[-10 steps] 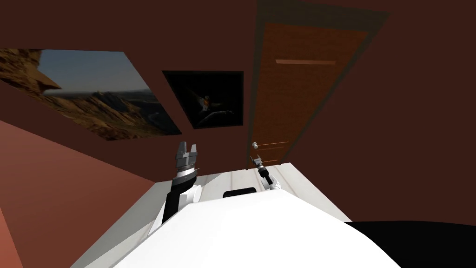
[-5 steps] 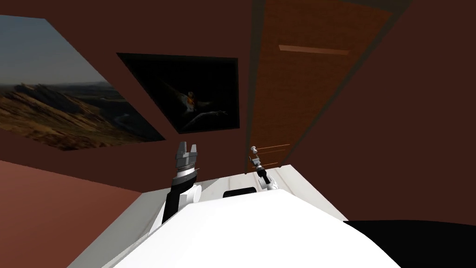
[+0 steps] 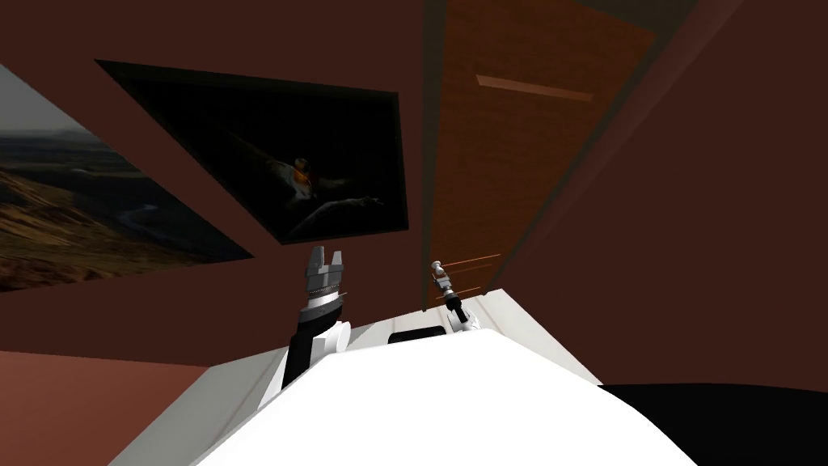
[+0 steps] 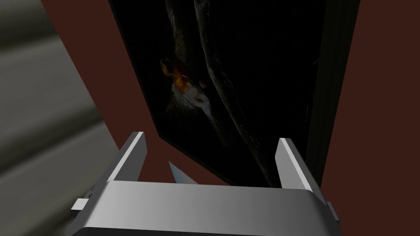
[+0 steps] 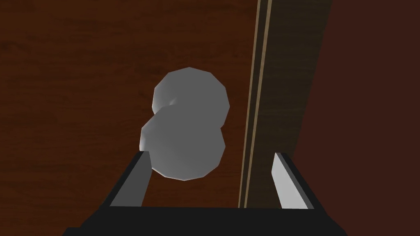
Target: Pull the door open
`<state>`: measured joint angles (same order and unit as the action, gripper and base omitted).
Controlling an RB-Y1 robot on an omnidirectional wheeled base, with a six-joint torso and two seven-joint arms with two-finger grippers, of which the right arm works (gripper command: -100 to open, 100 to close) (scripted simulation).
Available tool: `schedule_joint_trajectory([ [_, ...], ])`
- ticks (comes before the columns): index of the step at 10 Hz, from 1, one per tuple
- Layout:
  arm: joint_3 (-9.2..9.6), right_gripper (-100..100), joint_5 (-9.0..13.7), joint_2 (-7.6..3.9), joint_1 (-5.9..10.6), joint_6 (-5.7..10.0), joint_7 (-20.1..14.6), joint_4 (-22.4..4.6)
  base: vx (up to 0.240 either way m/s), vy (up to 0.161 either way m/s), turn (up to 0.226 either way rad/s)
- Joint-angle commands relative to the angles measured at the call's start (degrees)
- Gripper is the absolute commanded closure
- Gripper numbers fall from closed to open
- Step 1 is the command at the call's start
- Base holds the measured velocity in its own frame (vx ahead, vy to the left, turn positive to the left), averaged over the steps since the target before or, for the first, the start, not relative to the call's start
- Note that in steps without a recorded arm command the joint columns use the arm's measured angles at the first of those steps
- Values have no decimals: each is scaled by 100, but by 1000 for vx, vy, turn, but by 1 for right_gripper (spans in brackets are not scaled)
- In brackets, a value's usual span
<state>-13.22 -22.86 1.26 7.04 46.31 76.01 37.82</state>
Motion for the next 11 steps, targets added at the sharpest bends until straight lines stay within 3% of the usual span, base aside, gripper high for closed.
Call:
schedule_joint_trajectory([
  [1, 0, -100, 0, 0, 0, 0, 0, 0, 30, 13, -15],
  [2, 0, 100, 0, 0, 0, 0, 0, 0, -38, 4, -16],
  [7, 0, 100, 0, 0, 0, 0, 0, 0, -6, -4, 2],
  [8, 0, -100, 0, -40, -22, 16, -6, -8, -128, 25, 96],
  [11, -7, -100, 3, -133, -24, 23, -23, -10, -214, 48, 80],
])
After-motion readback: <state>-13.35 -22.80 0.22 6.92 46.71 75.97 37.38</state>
